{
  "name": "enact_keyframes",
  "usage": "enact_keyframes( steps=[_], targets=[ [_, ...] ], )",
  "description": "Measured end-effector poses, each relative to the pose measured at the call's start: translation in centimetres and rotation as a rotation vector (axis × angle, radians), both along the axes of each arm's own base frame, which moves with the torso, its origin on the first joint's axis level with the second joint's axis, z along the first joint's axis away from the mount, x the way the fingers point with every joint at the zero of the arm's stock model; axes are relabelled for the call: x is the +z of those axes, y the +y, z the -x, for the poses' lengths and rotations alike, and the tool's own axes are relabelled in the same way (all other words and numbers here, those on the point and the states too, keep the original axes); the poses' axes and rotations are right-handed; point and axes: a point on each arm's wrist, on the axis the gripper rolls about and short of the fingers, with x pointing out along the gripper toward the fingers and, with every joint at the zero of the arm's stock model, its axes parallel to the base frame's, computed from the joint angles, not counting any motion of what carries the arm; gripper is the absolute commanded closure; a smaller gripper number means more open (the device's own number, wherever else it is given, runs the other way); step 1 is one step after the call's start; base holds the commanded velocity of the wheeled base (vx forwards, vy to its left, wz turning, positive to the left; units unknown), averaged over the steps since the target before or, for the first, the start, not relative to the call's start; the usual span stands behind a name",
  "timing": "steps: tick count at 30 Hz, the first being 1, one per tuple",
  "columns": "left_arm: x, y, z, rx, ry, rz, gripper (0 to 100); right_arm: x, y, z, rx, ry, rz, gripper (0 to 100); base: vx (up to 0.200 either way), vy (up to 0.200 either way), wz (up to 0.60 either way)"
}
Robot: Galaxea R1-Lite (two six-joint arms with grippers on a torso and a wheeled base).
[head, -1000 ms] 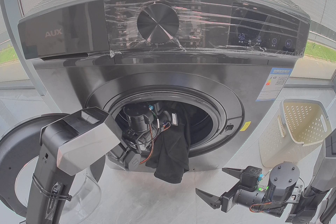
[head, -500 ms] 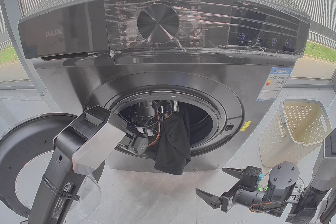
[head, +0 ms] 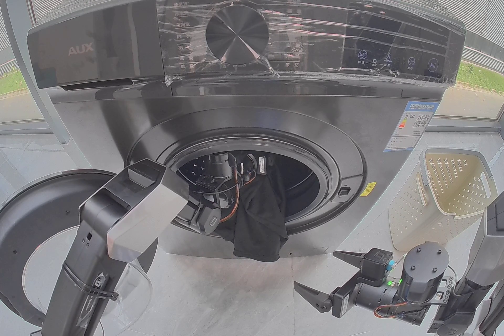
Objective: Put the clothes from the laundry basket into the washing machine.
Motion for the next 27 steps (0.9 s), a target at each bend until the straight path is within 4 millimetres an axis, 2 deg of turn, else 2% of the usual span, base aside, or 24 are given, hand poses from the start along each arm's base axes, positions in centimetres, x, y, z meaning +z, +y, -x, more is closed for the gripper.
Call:
enact_keyframes(
  steps=[4, 9, 13, 16, 20, 27],
  targets=[
    [0.0, 0.2, 1.5, -0.050, 0.087, -0.050, 0, 0.0, 0.0, 0.0, 0.000, 0.000, -0.001, 0, 0.000, 0.000, 0.00],
    [0.1, 0.9, 4.5, -0.132, 0.254, -0.146, 0, 0.0, 0.0, 0.0, 0.000, 0.000, 0.000, 0, 0.000, 0.000, 0.00],
    [0.6, 1.1, 6.2, -0.174, 0.297, -0.187, 0, 0.0, 0.0, 0.0, -0.001, 0.000, 0.000, 0, 0.000, 0.000, 0.00],
    [0.4, 1.1, 6.7, -0.187, 0.307, -0.202, 0, 0.0, 0.0, 0.0, 0.000, 0.001, 0.001, 0, 0.000, 0.000, 0.00],
    [-0.7, 1.1, 7.1, -0.210, 0.338, -0.220, 0, 0.0, 0.0, 0.0, 0.000, 0.001, 0.001, 0, 0.000, 0.000, 0.00],
    [-2.9, 1.1, 6.7, -0.208, 0.358, -0.253, 0, 0.0, 0.0, 0.0, 0.000, -0.001, 0.001, 0, 0.000, 0.000, 0.00]
  ],
)
